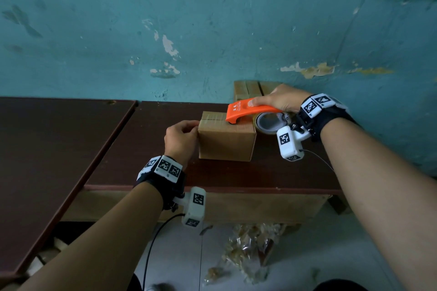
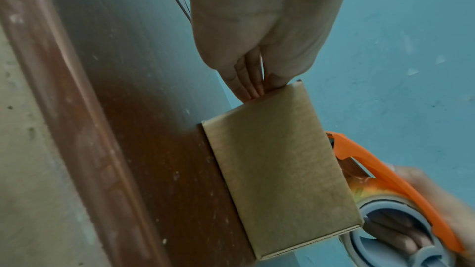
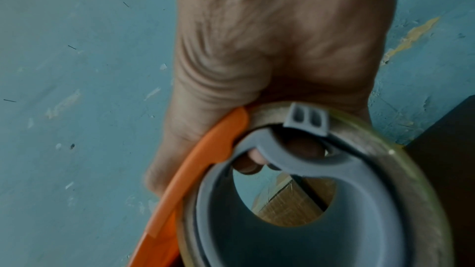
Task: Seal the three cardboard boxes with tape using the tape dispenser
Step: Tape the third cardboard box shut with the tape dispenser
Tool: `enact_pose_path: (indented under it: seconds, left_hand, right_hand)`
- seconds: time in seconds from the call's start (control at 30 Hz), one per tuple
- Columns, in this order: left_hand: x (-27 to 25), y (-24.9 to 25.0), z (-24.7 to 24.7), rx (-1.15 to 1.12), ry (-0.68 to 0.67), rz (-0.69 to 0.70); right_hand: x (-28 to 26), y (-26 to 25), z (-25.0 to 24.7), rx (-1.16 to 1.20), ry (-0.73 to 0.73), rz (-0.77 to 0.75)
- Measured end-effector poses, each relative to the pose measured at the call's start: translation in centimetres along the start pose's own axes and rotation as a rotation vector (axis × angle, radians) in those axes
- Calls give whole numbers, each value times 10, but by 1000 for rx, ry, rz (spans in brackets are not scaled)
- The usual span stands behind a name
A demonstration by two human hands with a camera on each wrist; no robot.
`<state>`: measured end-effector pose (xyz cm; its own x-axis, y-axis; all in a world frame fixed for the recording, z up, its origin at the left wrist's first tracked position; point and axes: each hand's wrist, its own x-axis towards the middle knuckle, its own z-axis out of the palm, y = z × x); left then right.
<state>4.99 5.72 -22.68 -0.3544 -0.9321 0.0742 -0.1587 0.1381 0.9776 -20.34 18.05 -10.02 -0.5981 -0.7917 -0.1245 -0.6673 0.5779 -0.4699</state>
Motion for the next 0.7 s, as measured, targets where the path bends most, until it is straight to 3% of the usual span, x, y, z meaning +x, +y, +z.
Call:
enact_pose_path:
  seconds: [0.27, 0.4, 0.7]
  left_hand:
    - [-1, 17, 4, -124, -163, -144]
    - [0, 24, 7, -200, -163, -244]
    - [14, 27, -20, -77, -17, -202]
  right_hand:
    - [-1, -2, 2, -11, 6, 8]
    - [-3, -5, 3, 3, 7, 8]
    - [-11, -45, 26, 42, 4, -34]
